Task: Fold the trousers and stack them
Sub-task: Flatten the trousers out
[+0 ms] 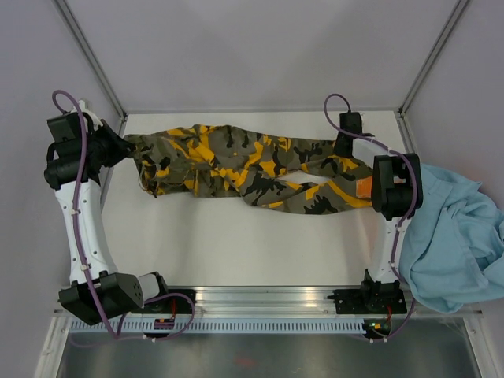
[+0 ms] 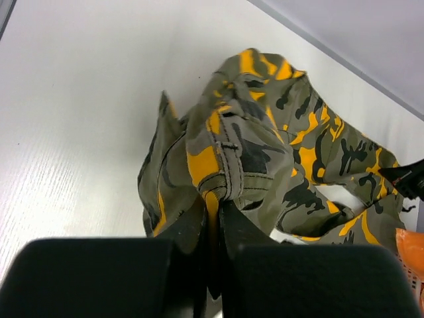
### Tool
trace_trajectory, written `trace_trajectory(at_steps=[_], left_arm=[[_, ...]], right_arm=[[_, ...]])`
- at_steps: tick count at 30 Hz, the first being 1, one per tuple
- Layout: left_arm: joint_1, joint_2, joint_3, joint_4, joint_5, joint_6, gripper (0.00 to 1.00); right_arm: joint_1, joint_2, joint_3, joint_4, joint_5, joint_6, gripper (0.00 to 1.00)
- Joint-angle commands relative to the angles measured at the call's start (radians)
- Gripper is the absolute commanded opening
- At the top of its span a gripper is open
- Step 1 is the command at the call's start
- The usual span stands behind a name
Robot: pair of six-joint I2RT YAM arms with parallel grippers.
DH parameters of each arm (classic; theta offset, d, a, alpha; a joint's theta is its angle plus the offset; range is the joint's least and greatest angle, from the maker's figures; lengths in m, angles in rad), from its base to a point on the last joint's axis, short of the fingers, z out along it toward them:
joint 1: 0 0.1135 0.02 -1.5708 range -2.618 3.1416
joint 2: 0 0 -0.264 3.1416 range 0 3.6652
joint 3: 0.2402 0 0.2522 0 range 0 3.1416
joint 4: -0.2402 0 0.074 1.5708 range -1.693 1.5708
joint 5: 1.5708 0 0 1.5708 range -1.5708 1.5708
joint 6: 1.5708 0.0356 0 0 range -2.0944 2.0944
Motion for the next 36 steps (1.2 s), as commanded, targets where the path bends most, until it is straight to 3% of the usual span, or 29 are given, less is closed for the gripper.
trace_trajectory(at_steps=[1, 3, 6, 7, 8, 9, 10, 15, 18, 20, 27, 31, 36], left_arm=[[0.005, -0.013, 0.035, 0.1, -0.001, -0.038, 0.07], [0.004, -0.01, -0.005, 0.091, -0.093, -0.031, 0.09], [0.006, -0.002, -0.08, 0.108, -0.203, -0.012, 0.4], [0.006, 0.004, -0.102, 0.108, -0.221, -0.003, 0.68], [0.006, 0.018, -0.104, 0.099, -0.236, 0.001, 0.82], [0.007, 0.025, -0.101, 0.088, -0.259, 0.003, 0.94], [0.006, 0.032, -0.093, 0.067, -0.268, 0.001, 0.98], [0.006, -0.003, -0.116, 0.056, -0.255, -0.029, 1.0], [0.004, -0.031, -0.183, 0.064, -0.19, -0.136, 1.0], [-0.005, -0.051, -0.273, 0.089, -0.124, -0.181, 1.0], [-0.073, -0.165, -0.546, 0.057, -0.15, -0.254, 1.0], [-0.149, -0.232, -0.684, 0.171, -0.092, -0.37, 1.0], [-0.18, -0.203, -0.786, 0.286, -0.216, -0.46, 0.99]], right_arm=[[0.003, -0.056, 0.019, -0.016, 0.014, 0.007, 0.0], [0.003, -0.054, 0.019, -0.01, -0.009, 0.009, 0.0], [0.003, -0.048, 0.005, 0.003, -0.055, 0.01, 0.0], [0.003, -0.05, -0.006, 0.007, -0.064, 0.009, 0.0], [0.005, -0.051, -0.01, 0.008, -0.072, 0.004, 0.0], [0.005, -0.053, -0.02, 0.008, -0.075, 0.0, 0.0], [0.005, -0.057, -0.023, 0.01, -0.075, -0.005, 0.0], [0.005, -0.067, -0.04, 0.011, -0.087, -0.016, 0.0], [0.005, -0.067, -0.046, 0.016, -0.117, -0.01, 0.0], [0.005, -0.067, -0.047, 0.017, -0.124, -0.008, 0.0], [0.005, -0.07, -0.075, 0.022, -0.14, -0.003, 0.0], [0.006, -0.062, -0.078, 0.023, -0.149, 0.013, 0.0], [0.011, -0.071, -0.084, 0.023, -0.158, 0.018, 0.0]])
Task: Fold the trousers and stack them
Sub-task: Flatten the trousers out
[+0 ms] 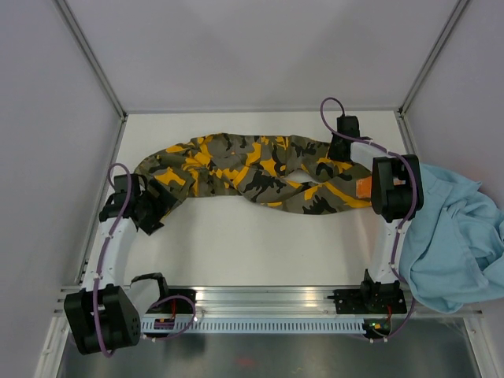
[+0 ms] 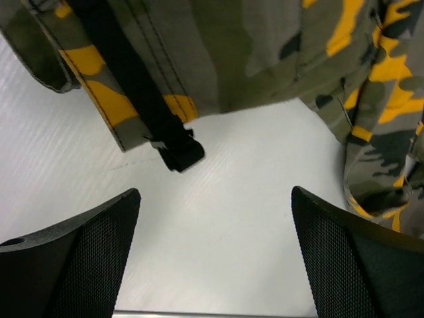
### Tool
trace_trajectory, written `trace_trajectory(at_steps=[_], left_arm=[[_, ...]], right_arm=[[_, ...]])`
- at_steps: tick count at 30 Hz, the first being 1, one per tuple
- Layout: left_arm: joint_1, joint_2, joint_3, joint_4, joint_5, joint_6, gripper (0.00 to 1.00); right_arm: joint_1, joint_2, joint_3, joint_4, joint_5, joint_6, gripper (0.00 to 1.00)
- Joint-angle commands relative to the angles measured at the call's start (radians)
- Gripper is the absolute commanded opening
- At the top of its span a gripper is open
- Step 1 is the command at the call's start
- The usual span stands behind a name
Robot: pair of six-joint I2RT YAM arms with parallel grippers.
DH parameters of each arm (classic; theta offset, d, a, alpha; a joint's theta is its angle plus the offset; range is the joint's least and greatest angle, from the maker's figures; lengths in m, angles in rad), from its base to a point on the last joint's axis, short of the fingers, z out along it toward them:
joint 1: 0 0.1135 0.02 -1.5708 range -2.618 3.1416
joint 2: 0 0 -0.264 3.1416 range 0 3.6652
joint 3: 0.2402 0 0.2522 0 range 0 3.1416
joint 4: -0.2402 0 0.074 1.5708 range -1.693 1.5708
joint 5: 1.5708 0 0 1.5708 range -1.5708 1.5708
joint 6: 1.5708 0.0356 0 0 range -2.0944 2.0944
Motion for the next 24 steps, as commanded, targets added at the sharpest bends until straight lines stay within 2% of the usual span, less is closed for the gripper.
trace_trajectory(at_steps=[1, 6, 10, 12, 15, 17, 18, 19, 21, 24], left_arm=[[-0.002, 0.014, -0.041, 0.14, -0.124, -0.122, 0.99], [-0.002, 0.061, -0.043, 0.249, -0.254, -0.141, 0.98], [0.0, 0.141, -0.027, 0.319, -0.25, -0.13, 0.91], [0.0, 0.184, -0.024, 0.341, -0.25, -0.135, 0.84], [0.0, 0.218, -0.02, 0.347, -0.282, -0.142, 0.82], [0.002, 0.22, -0.008, 0.336, -0.29, -0.135, 0.69], [0.005, 0.21, -0.001, 0.335, -0.291, -0.132, 0.59], [0.008, 0.201, 0.02, 0.326, -0.291, -0.128, 0.32], [0.023, 0.175, 0.06, 0.287, -0.288, -0.116, 0.03], [0.041, 0.112, 0.207, 0.235, -0.282, -0.058, 0.02]], right_arm=[[0.008, -0.042, -0.02, 0.002, -0.039, 0.017, 0.0], [0.009, -0.048, -0.019, -0.007, -0.038, 0.006, 0.0], [0.009, -0.048, -0.023, -0.011, -0.039, 0.009, 0.0], [0.011, -0.047, -0.023, -0.012, -0.036, 0.008, 0.0], [0.011, -0.047, -0.023, -0.014, -0.032, 0.009, 0.0], [0.011, -0.045, -0.022, -0.015, -0.03, 0.009, 0.0], [0.009, -0.044, -0.02, -0.017, -0.03, 0.008, 0.0], [0.009, -0.048, -0.019, -0.015, -0.03, 0.006, 0.0], [0.009, -0.051, -0.014, -0.021, -0.03, 0.005, 0.0], [0.009, -0.058, -0.015, -0.021, -0.032, 0.0, 0.0]])
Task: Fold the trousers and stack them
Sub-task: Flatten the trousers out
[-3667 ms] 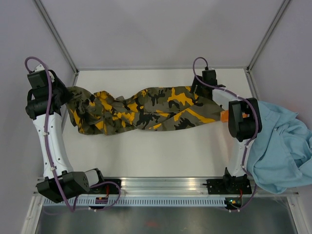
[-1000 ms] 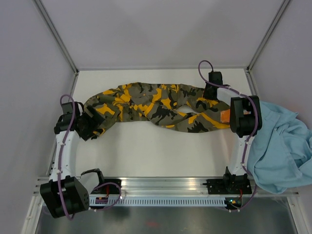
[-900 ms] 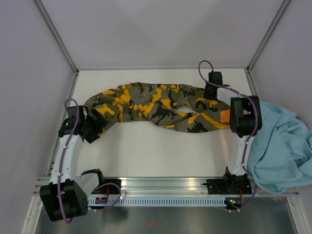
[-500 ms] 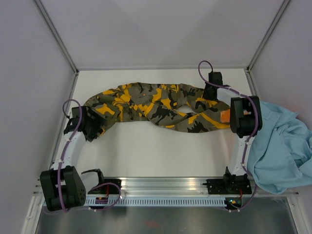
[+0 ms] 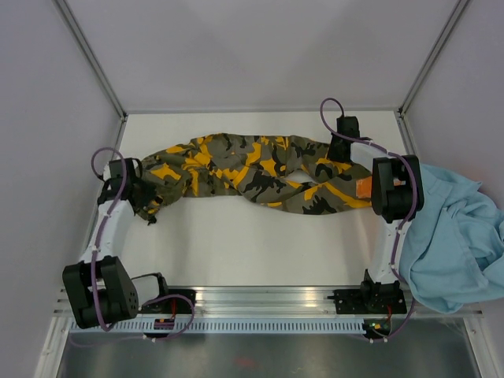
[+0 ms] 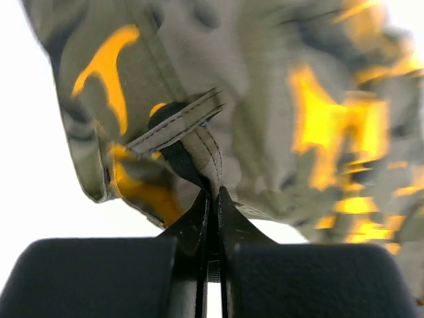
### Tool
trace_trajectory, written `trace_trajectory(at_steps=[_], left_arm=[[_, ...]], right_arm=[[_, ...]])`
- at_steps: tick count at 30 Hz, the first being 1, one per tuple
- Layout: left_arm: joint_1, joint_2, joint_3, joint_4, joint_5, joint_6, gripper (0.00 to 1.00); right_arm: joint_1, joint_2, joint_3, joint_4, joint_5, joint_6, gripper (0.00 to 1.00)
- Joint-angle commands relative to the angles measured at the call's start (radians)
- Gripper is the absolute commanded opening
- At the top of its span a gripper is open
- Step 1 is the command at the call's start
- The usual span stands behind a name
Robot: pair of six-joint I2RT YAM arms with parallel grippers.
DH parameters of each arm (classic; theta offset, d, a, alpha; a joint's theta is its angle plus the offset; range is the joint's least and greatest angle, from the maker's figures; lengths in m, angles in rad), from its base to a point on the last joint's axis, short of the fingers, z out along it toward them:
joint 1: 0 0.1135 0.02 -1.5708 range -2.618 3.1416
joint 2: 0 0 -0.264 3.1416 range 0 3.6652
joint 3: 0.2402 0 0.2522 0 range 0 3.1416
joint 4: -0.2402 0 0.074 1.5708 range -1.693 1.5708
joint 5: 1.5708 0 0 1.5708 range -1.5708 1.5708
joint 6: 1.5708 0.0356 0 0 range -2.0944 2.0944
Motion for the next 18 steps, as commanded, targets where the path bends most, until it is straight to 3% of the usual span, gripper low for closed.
trace_trajectory(at_steps=[1, 7, 10, 18], left_arm=[[0.023, -0.098, 0.269, -0.007, -0.024, 0.085, 0.02], [0.034, -0.048, 0.668, -0.07, -0.147, 0.204, 0.02], [0.042, 0.003, 0.769, -0.084, -0.184, 0.249, 0.02], [0.066, 0.011, 0.829, -0.087, -0.074, 0.35, 0.02]], right_arm=[[0.01, -0.053, -0.004, -0.021, -0.015, -0.003, 0.0], [0.008, -0.088, -0.012, 0.005, -0.049, 0.006, 0.0], [0.008, -0.107, -0.007, 0.016, -0.067, 0.011, 0.0], [0.01, -0.142, 0.007, 0.001, -0.13, -0.006, 0.0]])
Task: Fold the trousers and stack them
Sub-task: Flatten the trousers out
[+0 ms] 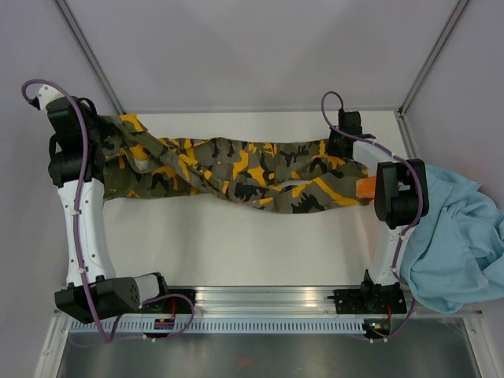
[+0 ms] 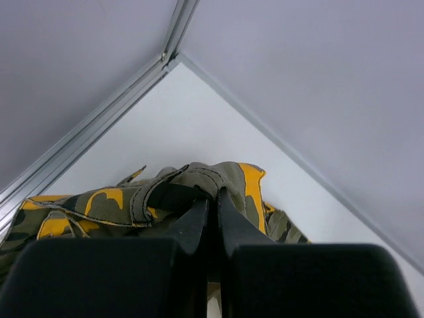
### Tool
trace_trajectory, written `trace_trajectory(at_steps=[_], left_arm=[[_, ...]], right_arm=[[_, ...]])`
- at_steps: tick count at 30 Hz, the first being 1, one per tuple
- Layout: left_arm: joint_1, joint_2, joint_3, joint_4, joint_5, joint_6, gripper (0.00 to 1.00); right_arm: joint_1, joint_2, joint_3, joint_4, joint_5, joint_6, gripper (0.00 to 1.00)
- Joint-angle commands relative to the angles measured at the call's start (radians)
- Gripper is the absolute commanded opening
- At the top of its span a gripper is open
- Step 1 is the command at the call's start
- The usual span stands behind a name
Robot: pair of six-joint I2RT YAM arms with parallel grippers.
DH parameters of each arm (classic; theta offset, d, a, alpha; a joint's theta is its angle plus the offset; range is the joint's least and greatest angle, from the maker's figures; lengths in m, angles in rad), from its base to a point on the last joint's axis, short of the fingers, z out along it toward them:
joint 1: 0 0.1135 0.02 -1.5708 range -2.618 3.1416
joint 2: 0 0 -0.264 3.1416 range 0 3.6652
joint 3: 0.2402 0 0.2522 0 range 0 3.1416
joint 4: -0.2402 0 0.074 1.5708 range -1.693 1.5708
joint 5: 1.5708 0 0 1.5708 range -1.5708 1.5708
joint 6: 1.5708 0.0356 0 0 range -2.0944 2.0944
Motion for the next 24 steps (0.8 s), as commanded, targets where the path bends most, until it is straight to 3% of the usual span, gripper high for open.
trace_trajectory(at_steps=[1, 7, 9, 10, 13, 14, 16, 20, 24], left_arm=[[0.009, -0.013, 0.07, 0.025, 0.041, 0.09, 0.02], [0.007, -0.077, 0.113, -0.025, 0.113, 0.127, 0.02], [0.009, -0.091, 0.104, -0.047, 0.116, 0.132, 0.02], [0.01, -0.102, 0.096, -0.051, 0.113, 0.136, 0.02], [0.01, -0.103, 0.069, -0.079, 0.066, 0.135, 0.02], [0.01, -0.093, 0.066, -0.09, 0.023, 0.127, 0.02], [0.01, -0.074, 0.062, -0.125, -0.038, 0.098, 0.02], [0.009, -0.07, 0.036, -0.121, -0.062, 0.053, 0.02], [0.009, -0.063, -0.01, -0.088, -0.039, 0.046, 0.02]], right_arm=[[0.002, -0.069, 0.014, 0.01, -0.057, -0.005, 0.0], [0.002, -0.098, 0.012, -0.015, -0.225, -0.042, 0.0], [0.003, -0.121, 0.0, -0.055, -0.274, -0.064, 0.23], [0.008, -0.139, -0.012, -0.059, -0.322, -0.088, 0.46], [0.043, -0.265, -0.09, -0.042, -0.364, -0.149, 0.78], [0.057, -0.303, -0.118, -0.045, -0.358, -0.194, 0.82], [0.103, -0.395, -0.133, -0.072, -0.31, -0.217, 0.86], [0.117, -0.493, -0.178, -0.144, -0.126, -0.018, 0.9], [0.118, -0.581, -0.337, -0.113, -0.153, 0.146, 0.85]])
